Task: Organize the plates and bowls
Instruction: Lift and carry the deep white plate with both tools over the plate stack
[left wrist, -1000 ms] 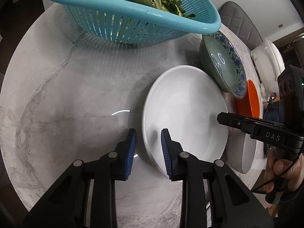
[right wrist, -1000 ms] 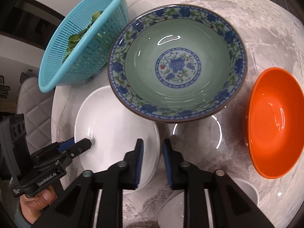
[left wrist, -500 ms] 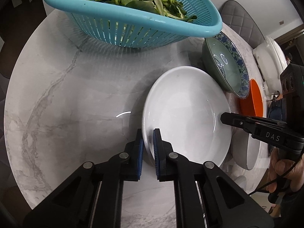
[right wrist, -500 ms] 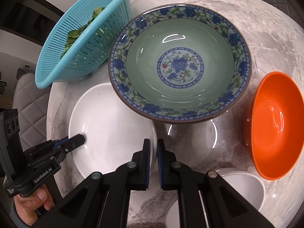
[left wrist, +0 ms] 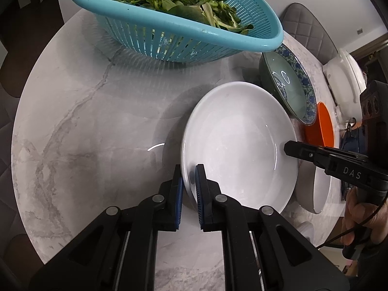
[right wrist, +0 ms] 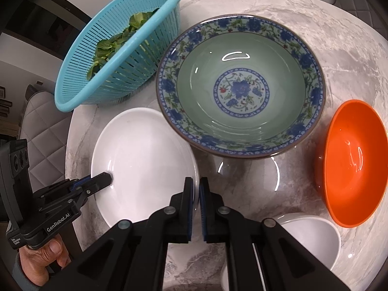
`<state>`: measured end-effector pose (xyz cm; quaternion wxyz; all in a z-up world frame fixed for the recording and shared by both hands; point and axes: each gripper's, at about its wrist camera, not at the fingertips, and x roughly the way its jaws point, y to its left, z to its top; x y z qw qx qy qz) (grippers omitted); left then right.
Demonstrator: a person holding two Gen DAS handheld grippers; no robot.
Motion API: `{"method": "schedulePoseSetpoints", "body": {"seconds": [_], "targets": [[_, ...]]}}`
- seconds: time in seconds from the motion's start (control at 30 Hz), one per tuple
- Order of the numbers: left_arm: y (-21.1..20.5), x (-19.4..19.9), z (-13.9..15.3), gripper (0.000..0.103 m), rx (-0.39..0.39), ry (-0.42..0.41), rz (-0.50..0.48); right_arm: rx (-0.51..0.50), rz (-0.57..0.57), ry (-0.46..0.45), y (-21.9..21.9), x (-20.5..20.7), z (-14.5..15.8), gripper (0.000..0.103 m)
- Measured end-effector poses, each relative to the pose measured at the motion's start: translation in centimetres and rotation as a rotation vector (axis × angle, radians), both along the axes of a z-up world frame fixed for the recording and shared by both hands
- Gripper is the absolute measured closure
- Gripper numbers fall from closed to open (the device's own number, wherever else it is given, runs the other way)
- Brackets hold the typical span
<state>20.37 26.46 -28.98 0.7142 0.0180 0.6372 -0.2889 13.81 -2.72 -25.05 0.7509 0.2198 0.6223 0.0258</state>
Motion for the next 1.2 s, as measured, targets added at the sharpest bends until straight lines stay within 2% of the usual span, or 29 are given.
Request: {"method": "schedulePoseSetpoints", "body": {"seconds": [0.27, 0.7, 0.97, 1.2], "targets": [[1.0, -1.4, 2.0, 0.095, -0.004, -0.018, 0.009, 0.016, 0.013, -0.03, 0.1, -0.8, 1.5, 0.096], [1.3, -5.8, 6.2, 0.095, -0.002, -0.058, 0.02, 0.047, 0.045, -0.086, -0.7, -3.9, 4.5, 0.096], [0.8, -9.4, 8.7, 0.095, -0.011, -0.081, 0.04, 0.067, 0.065, -0.119, -2.0, -6.6, 6.4, 0.096], [0.2, -14.3, 9.7, 0.095, -0.01, -0.075, 0.057, 0.092, 0.092, -0.131, -2.6, -9.3, 6.8, 0.096]]}}
